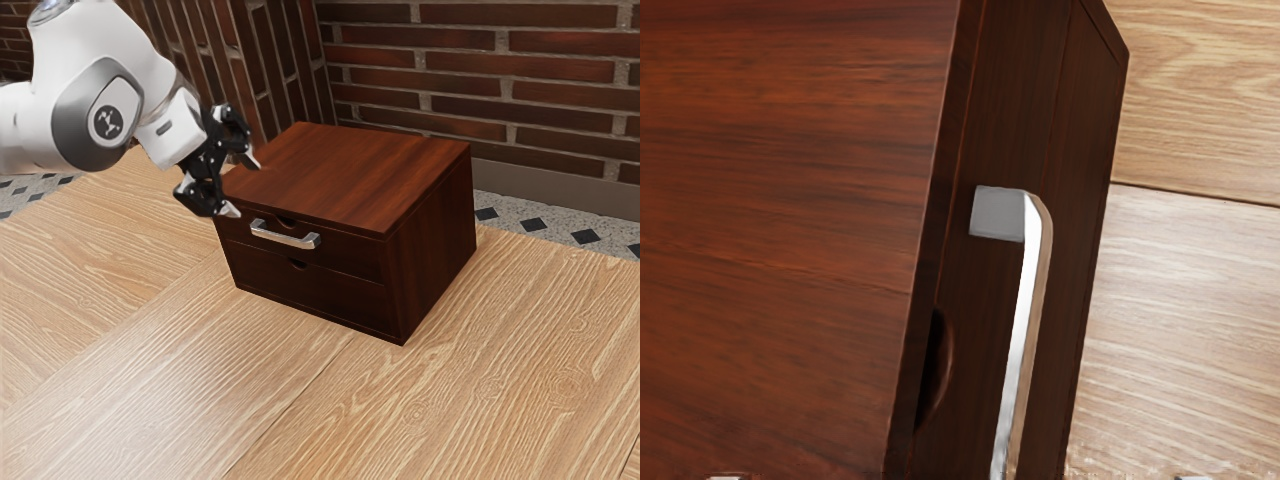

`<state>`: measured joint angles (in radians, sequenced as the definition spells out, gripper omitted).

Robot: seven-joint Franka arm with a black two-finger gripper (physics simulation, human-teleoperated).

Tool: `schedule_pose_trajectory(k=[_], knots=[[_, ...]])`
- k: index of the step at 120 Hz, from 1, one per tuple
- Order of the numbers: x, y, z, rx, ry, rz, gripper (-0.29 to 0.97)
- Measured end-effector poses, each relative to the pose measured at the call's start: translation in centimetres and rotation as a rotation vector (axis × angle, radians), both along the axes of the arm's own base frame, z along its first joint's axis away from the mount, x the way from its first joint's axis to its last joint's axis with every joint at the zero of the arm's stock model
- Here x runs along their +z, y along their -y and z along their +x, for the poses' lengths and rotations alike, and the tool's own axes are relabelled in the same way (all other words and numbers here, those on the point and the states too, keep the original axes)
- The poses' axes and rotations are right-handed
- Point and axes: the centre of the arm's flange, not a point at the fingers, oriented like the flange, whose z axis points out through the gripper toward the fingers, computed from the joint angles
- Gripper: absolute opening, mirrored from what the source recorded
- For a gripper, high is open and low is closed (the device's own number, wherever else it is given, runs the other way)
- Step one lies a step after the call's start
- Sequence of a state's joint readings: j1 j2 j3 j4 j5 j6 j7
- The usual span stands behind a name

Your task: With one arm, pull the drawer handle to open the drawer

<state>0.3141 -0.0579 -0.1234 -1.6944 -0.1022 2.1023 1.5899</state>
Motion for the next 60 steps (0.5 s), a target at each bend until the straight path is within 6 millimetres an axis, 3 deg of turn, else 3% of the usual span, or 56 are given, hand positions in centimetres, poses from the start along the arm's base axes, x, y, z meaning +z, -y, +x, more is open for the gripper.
schedule_pose_trajectory(k=[13,31,60], knots=[[-0.7,0.1,-0.2,-0.055,0.032,0.048,0.48],[-1.0,0.4,-2.3,-0.112,0.064,0.102,0.43],[-4.5,0.5,-2.6,-0.18,0.049,0.13,0.4]])
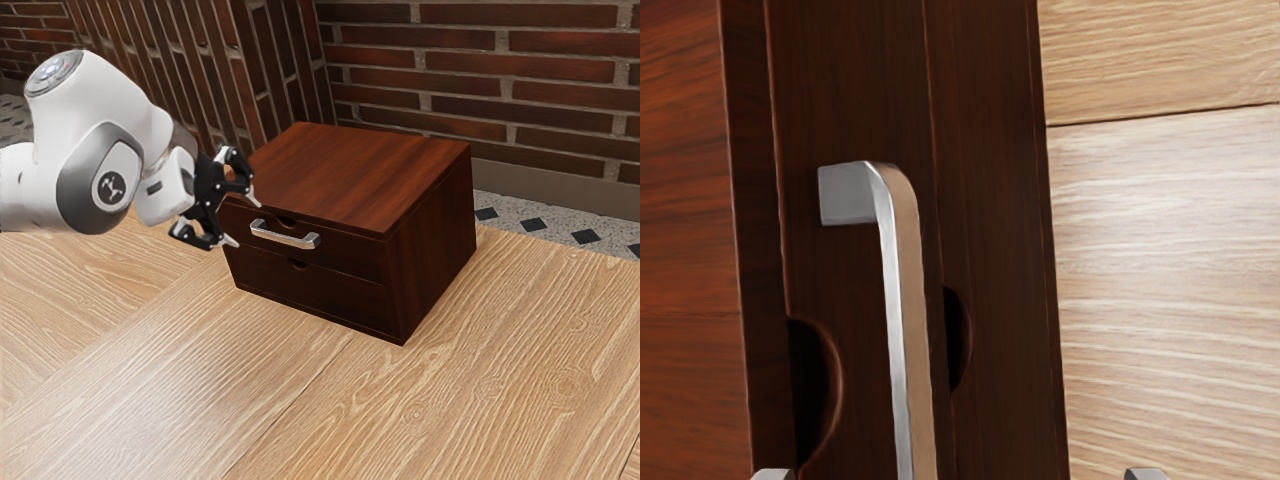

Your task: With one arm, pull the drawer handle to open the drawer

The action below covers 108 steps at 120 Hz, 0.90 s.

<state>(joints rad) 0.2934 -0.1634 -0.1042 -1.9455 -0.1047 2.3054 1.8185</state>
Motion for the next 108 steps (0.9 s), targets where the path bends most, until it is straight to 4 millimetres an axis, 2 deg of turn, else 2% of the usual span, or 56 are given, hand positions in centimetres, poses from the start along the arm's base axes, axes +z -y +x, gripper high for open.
schedule_pose_trajectory(k=[23,69,108], knots=[[-1.6,0.1,0.3,-0.032,0.0,-0.005,0.39],[-4.2,0.5,2.2,-0.072,-0.006,-0.03,0.36],[-4.9,0.2,3.1,-0.064,0.023,-0.044,0.17]])
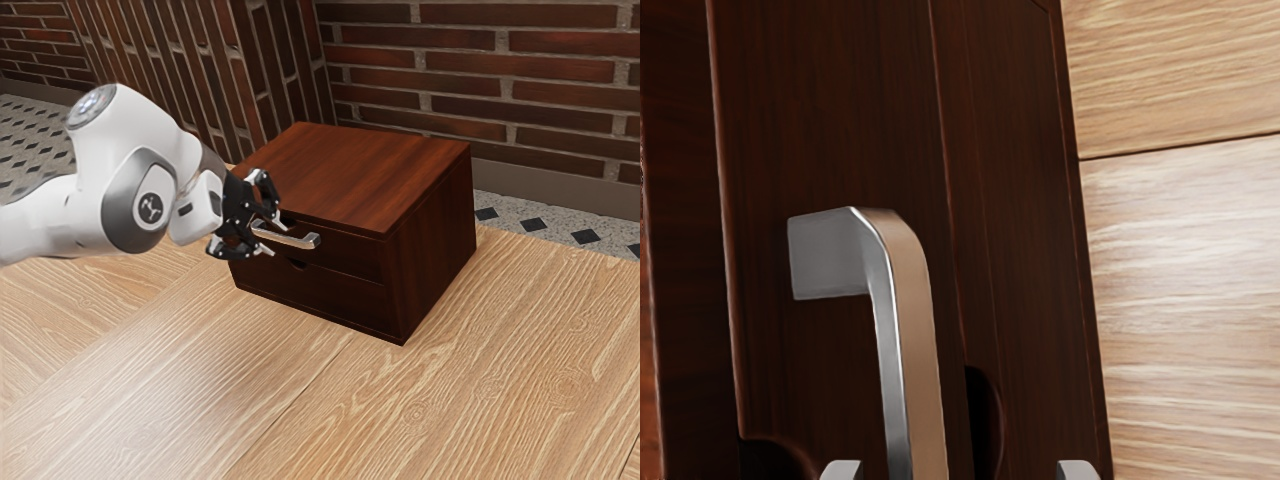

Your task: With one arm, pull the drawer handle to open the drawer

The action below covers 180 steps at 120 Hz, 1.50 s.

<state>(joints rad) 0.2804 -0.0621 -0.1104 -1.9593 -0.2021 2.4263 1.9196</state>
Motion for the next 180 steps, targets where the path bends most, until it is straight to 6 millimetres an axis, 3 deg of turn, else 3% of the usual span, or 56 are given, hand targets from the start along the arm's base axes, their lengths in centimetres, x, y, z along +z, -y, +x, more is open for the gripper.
schedule_pose_trajectory(k=[97,180], knots=[[-1.0,-0.2,-0.3,0.013,0.001,-0.008,0.04],[-0.8,0.7,-5.4,0.025,-0.015,0.0,0.02]])
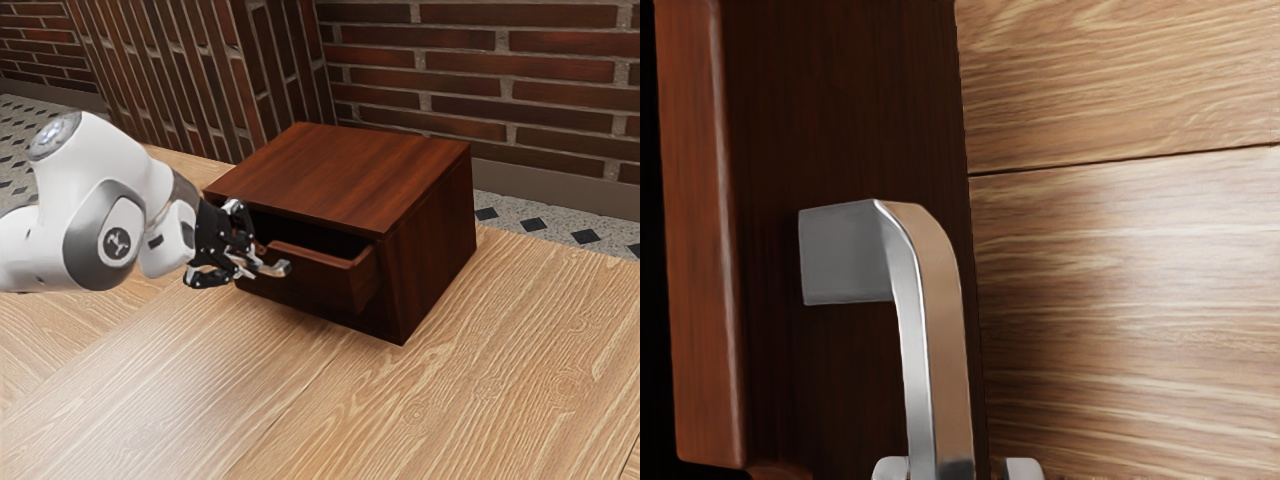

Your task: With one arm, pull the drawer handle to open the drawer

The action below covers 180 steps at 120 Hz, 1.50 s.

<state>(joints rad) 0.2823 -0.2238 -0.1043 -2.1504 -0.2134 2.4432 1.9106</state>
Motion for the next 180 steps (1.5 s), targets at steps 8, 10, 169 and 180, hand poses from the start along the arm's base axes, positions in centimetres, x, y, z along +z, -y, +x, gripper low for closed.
schedule_pose_trajectory(k=[8,10,169,180], knots=[[0.1,0.1,-0.7,0.002,0.0,0.001,0.01],[0.1,0.1,-0.9,0.002,0.001,0.002,0.01],[0.6,-1.1,-8.9,0.045,-0.038,-0.013,0.0],[0.9,-1.3,-9.3,0.046,-0.04,-0.013,0.01]])
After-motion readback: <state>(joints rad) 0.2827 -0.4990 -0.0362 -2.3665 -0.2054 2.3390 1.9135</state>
